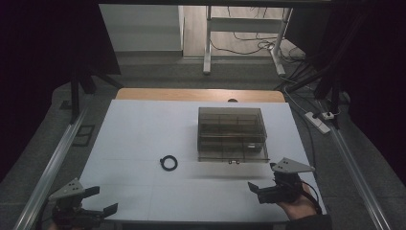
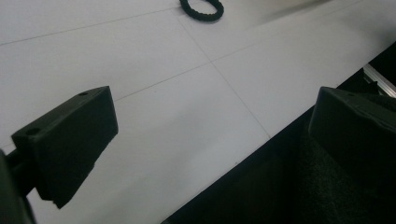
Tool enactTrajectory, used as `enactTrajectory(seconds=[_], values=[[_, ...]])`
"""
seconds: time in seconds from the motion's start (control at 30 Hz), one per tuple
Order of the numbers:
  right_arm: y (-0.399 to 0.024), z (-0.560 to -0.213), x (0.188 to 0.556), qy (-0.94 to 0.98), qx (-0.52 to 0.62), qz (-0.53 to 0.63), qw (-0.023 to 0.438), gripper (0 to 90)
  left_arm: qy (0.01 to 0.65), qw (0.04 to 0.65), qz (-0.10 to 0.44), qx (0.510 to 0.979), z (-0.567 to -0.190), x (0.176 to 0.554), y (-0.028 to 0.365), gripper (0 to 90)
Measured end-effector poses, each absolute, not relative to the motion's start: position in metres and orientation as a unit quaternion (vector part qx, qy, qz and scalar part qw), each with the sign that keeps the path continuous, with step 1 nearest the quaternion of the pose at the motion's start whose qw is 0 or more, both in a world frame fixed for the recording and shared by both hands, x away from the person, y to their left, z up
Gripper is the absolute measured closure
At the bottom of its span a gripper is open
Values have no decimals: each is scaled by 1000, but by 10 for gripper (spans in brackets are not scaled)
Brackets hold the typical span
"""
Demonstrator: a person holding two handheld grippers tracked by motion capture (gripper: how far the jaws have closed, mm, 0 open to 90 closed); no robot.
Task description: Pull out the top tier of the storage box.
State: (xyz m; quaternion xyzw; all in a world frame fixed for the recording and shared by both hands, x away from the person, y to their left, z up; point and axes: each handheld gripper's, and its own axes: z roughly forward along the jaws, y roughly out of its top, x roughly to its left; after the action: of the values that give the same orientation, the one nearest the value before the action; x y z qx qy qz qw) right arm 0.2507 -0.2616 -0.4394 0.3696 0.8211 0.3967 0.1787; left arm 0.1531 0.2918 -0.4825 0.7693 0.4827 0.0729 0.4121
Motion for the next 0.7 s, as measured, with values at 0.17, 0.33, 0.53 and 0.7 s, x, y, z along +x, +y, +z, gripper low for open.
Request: enactTrajectory(seconds=[0.17, 0.33, 0.53, 0.7], values=[[-275, -442, 245, 812, 387, 396, 181, 0, 479, 410, 74, 773, -482, 153, 291, 9], [-287, -443, 240, 801, 407, 398, 186, 0, 471, 413, 76, 775, -482, 153, 290, 13], [-297, -448, 236, 796, 421, 394, 186, 0, 478, 410, 78, 773, -482, 153, 291, 13], [-302, -452, 233, 796, 427, 384, 190, 0, 485, 412, 78, 767, -482, 153, 292, 13]])
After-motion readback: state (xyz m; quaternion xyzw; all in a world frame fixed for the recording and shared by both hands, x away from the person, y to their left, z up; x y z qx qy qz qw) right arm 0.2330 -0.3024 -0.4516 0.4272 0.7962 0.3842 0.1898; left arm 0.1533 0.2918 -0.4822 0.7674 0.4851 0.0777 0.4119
